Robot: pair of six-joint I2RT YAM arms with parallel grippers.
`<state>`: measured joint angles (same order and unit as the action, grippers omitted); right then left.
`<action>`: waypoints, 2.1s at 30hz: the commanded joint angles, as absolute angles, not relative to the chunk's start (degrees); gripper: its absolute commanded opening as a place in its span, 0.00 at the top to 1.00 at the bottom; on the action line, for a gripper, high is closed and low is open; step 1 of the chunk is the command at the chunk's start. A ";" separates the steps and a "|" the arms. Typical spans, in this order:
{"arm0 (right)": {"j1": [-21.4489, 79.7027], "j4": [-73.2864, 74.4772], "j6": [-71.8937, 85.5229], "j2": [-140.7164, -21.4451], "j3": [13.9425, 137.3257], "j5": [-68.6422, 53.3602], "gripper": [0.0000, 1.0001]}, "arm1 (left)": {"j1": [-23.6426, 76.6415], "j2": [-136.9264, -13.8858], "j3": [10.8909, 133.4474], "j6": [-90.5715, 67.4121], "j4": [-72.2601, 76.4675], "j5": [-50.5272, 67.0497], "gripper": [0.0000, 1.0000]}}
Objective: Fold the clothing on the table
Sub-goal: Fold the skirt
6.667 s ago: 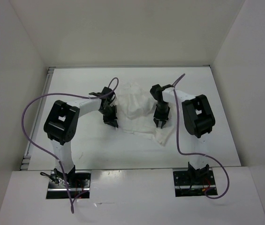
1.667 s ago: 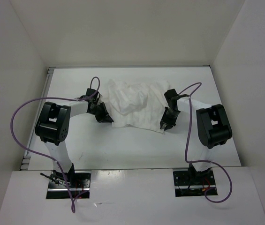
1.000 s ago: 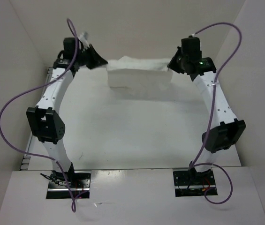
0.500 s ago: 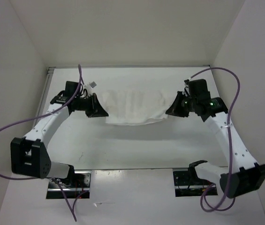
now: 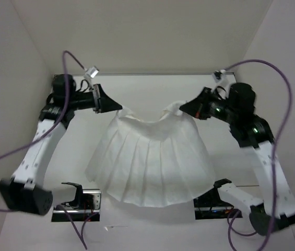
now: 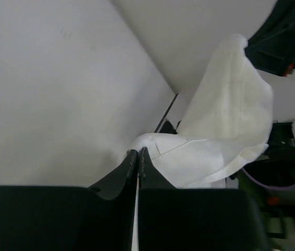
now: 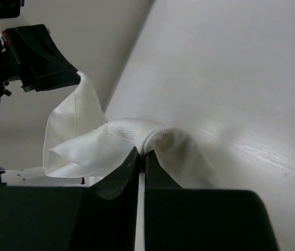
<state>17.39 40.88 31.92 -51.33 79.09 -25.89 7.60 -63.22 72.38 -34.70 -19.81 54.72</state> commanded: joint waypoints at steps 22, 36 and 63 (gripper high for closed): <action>7.91 33.05 24.34 -79.29 86.81 -20.82 1.00 | 0.17 -97.13 96.29 -35.07 -22.42 49.40 1.00; 11.95 53.77 31.38 -70.22 47.47 -32.26 1.00 | 5.36 -81.66 43.24 -32.00 -27.06 46.76 1.00; 10.28 56.79 33.30 -75.23 66.53 -20.74 1.00 | 2.72 -84.17 60.90 -37.00 -30.86 35.86 1.00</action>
<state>11.44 62.70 32.12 -73.69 64.23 -24.14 3.81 -81.03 56.55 -37.30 -35.55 39.94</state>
